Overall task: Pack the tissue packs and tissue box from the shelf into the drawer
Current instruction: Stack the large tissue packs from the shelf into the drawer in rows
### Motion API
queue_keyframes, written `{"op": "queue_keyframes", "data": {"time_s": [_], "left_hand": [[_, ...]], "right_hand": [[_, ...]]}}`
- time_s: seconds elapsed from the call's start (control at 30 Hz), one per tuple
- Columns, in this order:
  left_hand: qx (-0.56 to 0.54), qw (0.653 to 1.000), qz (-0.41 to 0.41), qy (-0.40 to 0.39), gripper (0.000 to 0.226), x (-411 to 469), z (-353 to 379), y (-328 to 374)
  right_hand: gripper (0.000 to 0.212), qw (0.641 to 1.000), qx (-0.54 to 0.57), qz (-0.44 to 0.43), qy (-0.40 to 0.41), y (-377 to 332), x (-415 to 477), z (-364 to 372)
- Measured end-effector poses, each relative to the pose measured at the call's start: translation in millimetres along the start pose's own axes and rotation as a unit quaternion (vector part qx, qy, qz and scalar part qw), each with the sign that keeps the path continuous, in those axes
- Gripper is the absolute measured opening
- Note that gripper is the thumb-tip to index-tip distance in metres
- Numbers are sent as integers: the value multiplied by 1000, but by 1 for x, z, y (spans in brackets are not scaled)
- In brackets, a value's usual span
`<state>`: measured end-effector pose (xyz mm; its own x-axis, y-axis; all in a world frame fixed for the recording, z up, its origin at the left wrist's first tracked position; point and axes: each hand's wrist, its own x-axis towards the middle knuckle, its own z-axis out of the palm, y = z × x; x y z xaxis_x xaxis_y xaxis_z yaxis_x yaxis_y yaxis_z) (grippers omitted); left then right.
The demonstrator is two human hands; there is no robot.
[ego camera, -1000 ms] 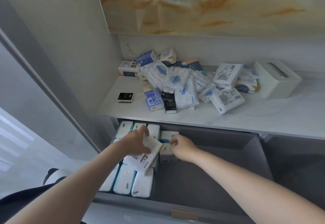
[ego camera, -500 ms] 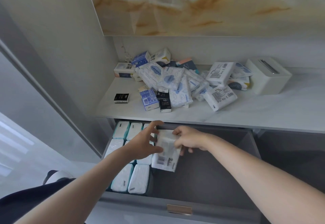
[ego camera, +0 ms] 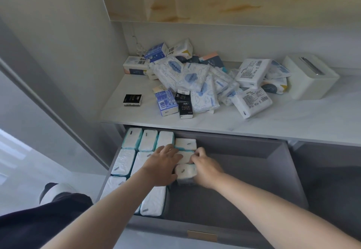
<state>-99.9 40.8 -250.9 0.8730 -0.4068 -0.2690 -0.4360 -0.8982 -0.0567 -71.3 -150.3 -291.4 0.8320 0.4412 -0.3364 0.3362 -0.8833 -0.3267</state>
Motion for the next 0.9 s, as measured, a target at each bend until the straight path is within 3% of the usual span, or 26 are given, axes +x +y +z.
{"op": "queue_keyframes", "data": {"time_s": [0.17, 0.27, 0.33, 0.43, 0.57, 0.63, 0.73, 0.9], "left_hand": [[42, 999, -22, -18, 71, 11, 7, 6], [55, 998, -26, -15, 72, 16, 8, 7], [53, 998, -24, -8, 74, 19, 10, 8], [54, 998, -31, -4, 72, 20, 12, 9], [70, 997, -28, -20, 71, 18, 11, 10], [70, 997, -22, -37, 72, 17, 5, 9], [33, 999, -15, -39, 66, 16, -9, 10], [-81, 996, -31, 10, 56, 19, -47, 22]], "right_hand": [[58, 999, -1, 3, 47, -5, 0, 12], [88, 980, 157, 113, 55, -6, 1, 22], [98, 944, 280, 174, -1, -12, 6, 28], [93, 936, 311, 156, -47, -16, 13, 34], [98, 959, 238, 120, -99, -7, 11, 19], [91, 967, 199, 103, -119, -2, 5, 4], [61, 984, 127, 80, -101, 5, -8, -23], [41, 998, 54, 29, 3, 22, -27, -74]]}}
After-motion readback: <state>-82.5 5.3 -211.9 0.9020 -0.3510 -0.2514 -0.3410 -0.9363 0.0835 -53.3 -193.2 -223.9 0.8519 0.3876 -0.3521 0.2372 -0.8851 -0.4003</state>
